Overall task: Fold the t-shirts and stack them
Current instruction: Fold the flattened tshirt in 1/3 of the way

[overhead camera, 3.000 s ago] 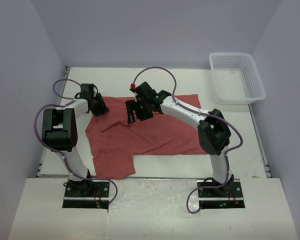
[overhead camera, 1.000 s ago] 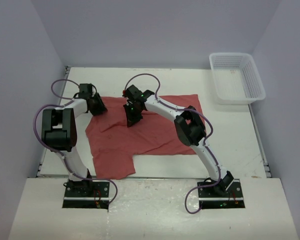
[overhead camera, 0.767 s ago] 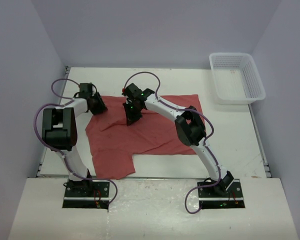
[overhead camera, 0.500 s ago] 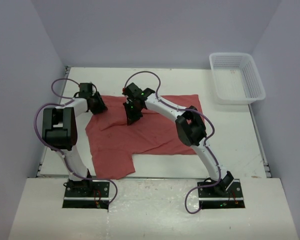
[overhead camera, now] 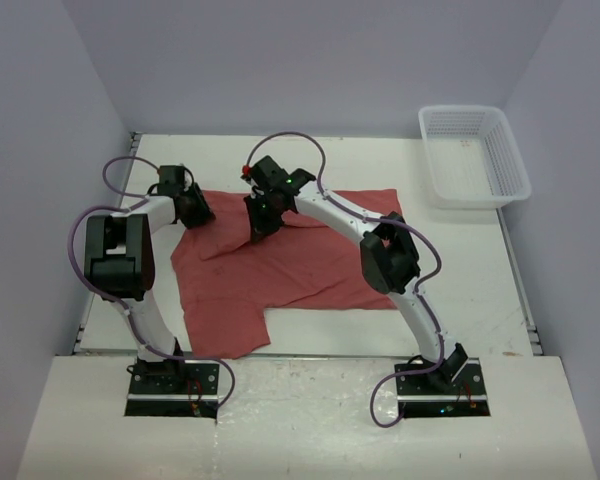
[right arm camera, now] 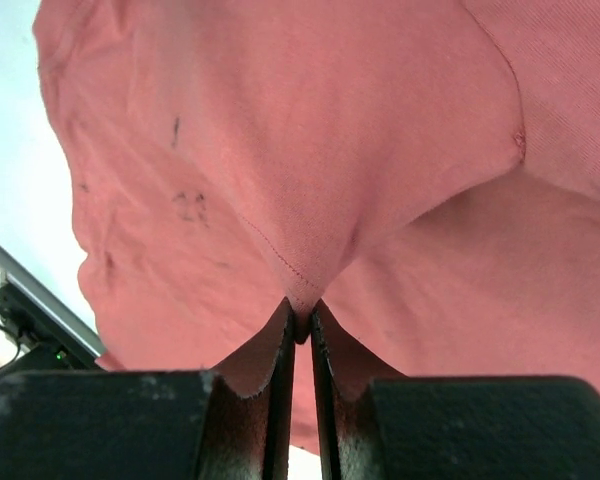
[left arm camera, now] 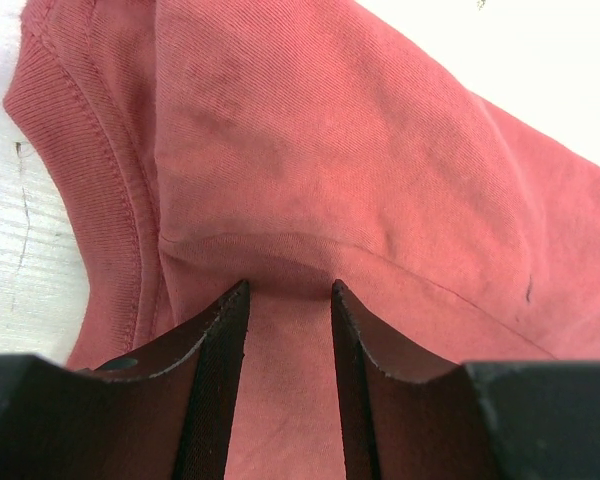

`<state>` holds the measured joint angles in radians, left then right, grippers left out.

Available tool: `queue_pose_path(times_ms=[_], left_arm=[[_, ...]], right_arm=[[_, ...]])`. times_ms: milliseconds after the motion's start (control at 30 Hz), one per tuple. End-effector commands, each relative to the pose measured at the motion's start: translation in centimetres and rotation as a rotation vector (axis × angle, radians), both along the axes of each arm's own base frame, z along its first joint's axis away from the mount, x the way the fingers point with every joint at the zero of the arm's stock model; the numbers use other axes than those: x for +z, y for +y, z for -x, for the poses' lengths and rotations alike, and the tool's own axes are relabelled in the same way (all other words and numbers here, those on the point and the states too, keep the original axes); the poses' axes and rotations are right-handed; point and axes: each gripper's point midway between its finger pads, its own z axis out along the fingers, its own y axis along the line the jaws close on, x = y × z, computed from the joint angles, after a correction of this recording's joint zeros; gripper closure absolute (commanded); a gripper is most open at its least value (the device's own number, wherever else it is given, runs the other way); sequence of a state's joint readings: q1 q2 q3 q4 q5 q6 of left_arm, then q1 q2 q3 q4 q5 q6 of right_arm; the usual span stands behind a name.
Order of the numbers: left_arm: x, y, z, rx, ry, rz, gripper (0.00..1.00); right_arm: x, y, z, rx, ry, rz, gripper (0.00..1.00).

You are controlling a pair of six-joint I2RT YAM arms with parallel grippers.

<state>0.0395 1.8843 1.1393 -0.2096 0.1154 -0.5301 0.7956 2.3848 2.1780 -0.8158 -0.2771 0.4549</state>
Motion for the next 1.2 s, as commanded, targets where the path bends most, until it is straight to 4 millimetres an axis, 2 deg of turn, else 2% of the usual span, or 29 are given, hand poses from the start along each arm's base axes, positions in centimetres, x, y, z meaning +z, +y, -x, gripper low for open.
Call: queue_pose_path(times_ms=[0,167,367,433,467,633,667,733,767,800,833,867,900,967,1000,1033,1067,1100,1133,1167], left_arm=[[-3.6,2.2,2.0,0.030,0.116,-0.078,0.59],[-3.6,2.3,2.1,0.030,0.120,-0.083,0.59],[-3.5,2.3,1.9,0.028,0.116,-0.080,0.59],[-3.4,2.2,1.9,0.027,0.115,-0.079,0.59],[-3.4,2.2,1.9,0.026,0.115,-0.078,0.59],[-2.6,2.4,1.7,0.042,0.100,-0.085,0.56],[-2.2,2.5,1.6,0.046,0.089,-0.087,0.56],[-0.3,2.5,1.2,0.055,0.044,-0.096,0.55],[1.5,2.4,0.8,0.058,0.000,-0.102,0.53],[2.6,2.7,0.8,0.072,-0.014,-0.122,0.52],[3.5,2.8,0.8,0.083,-0.029,-0.137,0.52],[5.8,2.8,0.4,0.096,-0.078,-0.163,0.50],[6.4,2.8,1.0,0.109,-0.072,-0.173,0.49],[8.2,2.6,1.7,0.140,-0.092,-0.161,0.46],[8.3,2.6,2.5,0.147,-0.081,-0.160,0.46],[8.6,1.6,3.0,0.139,-0.083,-0.158,0.43],[8.9,1.5,4.2,0.143,-0.091,-0.176,0.38],[9.1,1.6,4.5,0.150,-0.102,-0.180,0.33],[9.0,1.8,5.1,0.156,-0.098,-0.189,0.30],[9.1,2.0,5.7,0.156,-0.100,-0.193,0.30]], right_arm=[[5.8,1.0,0.7,0.056,-0.046,-0.109,0.89],[7.4,1.9,1.1,0.101,-0.041,-0.165,0.90],[7.6,1.8,0.7,0.084,-0.056,-0.158,0.87],[7.2,1.4,0.4,0.070,-0.053,-0.140,0.79],[6.5,1.4,0.4,0.069,-0.044,-0.126,0.66],[3.0,-0.2,0.3,0.018,-0.027,-0.026,0.41],[1.4,-1.1,0.8,0.003,-0.003,0.013,0.40],[2.4,-1.2,0.9,0.002,-0.038,-0.012,0.39],[1.3,-2.2,1.7,-0.002,-0.020,0.013,0.38],[3.1,-2.1,1.6,-0.004,-0.062,-0.028,0.38],[3.2,-2.4,1.9,-0.005,-0.066,-0.030,0.38],[2.8,-3.1,2.0,-0.017,-0.066,-0.008,0.38],[3.7,-3.4,2.1,-0.021,-0.081,-0.012,0.38],[4.1,-4.2,2.8,-0.016,-0.079,0.003,0.37],[4.3,-4.6,3.2,-0.018,-0.079,0.004,0.37],[6.4,-4.7,3.4,-0.017,-0.119,-0.040,0.37],[6.0,-5.5,4.1,-0.018,-0.110,-0.030,0.37],[6.5,-5.8,4.3,-0.025,-0.123,-0.039,0.37],[8.3,-6.3,4.8,-0.025,-0.148,-0.064,0.37],[7.9,-7.1,5.5,-0.026,-0.138,-0.047,0.37]])
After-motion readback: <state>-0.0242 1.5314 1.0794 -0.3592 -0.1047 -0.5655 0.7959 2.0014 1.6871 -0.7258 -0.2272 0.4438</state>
